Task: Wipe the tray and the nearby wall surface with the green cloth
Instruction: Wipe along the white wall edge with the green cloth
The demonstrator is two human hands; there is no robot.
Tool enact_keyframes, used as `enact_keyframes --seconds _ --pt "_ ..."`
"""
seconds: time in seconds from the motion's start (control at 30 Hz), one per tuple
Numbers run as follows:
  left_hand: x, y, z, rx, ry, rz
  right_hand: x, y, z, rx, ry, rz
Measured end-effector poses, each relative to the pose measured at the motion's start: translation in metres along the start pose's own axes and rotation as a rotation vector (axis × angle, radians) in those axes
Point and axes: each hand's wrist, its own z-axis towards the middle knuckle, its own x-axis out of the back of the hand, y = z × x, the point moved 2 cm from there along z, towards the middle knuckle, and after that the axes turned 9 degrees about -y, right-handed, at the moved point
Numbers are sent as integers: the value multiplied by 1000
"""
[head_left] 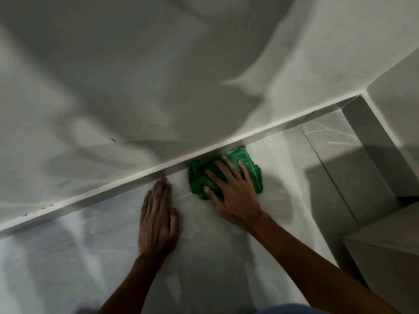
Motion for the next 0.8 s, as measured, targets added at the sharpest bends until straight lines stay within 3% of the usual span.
enact_keyframes --seconds 0.17,0.23,0.47,0.57,0.8 --pt "2 2 1 0 0 -26 19 42 3 -377 73 16" --pt "1 2 1 8 -4 -30 19 36 8 -427 78 60" --pt "0 2 2 17 -1 4 -13 -43 7 -77 45 113" --pt "-1 0 1 8 -6 4 -9 -27 5 3 38 41" --pt "1 2 1 -6 8 -20 11 48 3 -281 52 -10"
